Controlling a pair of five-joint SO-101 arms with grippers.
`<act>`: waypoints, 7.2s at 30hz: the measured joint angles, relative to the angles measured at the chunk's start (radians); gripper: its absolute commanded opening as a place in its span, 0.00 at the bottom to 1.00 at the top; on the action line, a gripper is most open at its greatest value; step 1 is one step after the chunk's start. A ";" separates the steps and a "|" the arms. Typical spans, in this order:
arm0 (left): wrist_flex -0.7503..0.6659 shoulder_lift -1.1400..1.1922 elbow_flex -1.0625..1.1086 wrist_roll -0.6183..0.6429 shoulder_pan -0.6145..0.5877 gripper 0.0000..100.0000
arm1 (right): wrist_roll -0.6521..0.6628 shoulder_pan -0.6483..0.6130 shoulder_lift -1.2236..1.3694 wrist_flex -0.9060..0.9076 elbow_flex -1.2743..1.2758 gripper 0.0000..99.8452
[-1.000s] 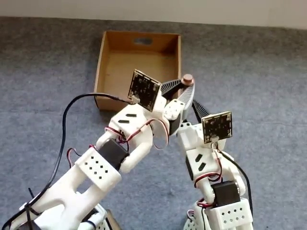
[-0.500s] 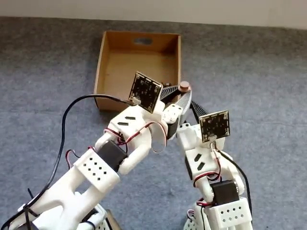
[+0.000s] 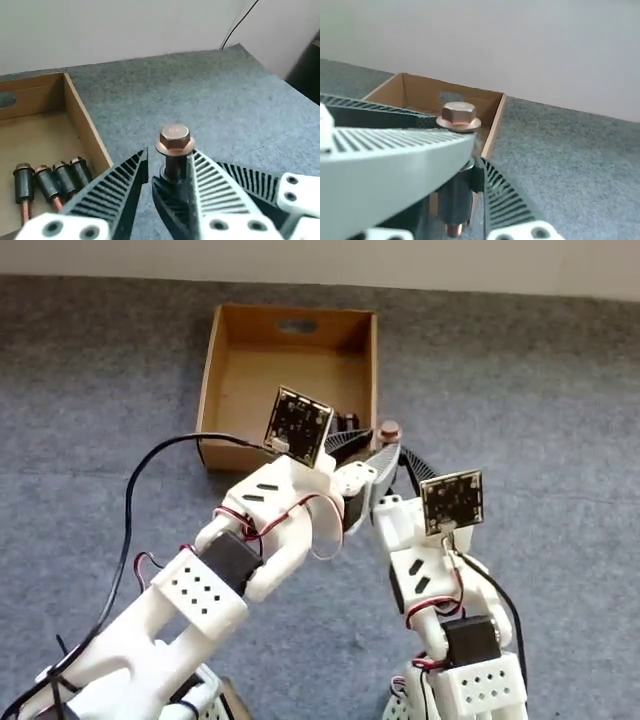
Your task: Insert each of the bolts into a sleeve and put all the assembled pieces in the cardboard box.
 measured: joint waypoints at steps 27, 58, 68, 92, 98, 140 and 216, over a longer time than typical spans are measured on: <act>0.528 -0.566 0.003 0.005 -0.110 0.03 | 0.000 -0.003 -0.002 -0.002 -0.002 0.01; 0.592 -1.030 0.812 0.006 -0.591 0.03 | -0.267 -0.187 1.309 -0.040 -0.964 0.01; 0.592 -1.023 0.812 0.006 -0.591 0.03 | -0.267 -0.226 1.864 -0.046 -1.356 0.01; 0.592 -1.023 0.812 0.008 -0.591 0.03 | -0.290 -0.235 2.114 0.114 -1.542 0.01; 0.592 -1.023 0.812 0.008 -0.591 0.03 | -0.453 -0.222 2.148 0.114 -1.562 0.01; 0.592 -1.023 0.812 0.008 -0.591 0.03 | -0.420 -0.184 2.321 0.858 -2.432 0.01; 0.638 -1.020 0.812 0.008 -0.591 0.03 | -0.135 0.126 -0.187 0.559 0.299 0.03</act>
